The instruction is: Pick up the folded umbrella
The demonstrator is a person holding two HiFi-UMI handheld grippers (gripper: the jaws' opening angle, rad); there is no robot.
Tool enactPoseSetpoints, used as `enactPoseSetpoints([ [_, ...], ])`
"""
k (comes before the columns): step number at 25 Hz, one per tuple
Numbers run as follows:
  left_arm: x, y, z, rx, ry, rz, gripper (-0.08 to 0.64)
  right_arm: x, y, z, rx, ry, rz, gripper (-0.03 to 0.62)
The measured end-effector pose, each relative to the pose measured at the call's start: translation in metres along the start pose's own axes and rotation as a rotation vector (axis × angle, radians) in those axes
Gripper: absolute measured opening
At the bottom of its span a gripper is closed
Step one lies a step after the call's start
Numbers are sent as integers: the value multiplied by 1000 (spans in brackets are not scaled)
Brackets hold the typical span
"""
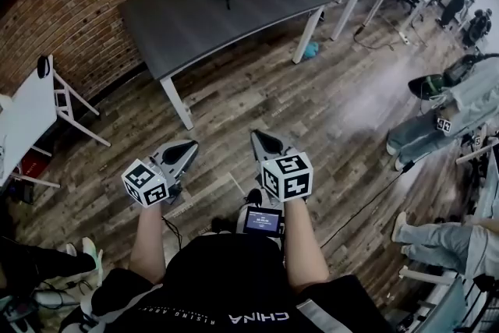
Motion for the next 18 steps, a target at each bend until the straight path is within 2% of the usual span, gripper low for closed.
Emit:
enactPoseSetpoints([
  [5, -21, 7, -12, 6, 6, 52, 3, -9, -25, -11, 3, 7, -1, 8],
  [18, -83, 51, -43, -3, 67, 2, 3, -38, -117, -49, -2, -4, -34, 8],
])
Point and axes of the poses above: the fingertips, and each gripper's own axes: x backward along the fingers, y to its left, z out of its underside, the point moved 8 cm from there along x, backward along the fingers, and after that the axes turned 9 degrees about y, right-handed, at the moved point
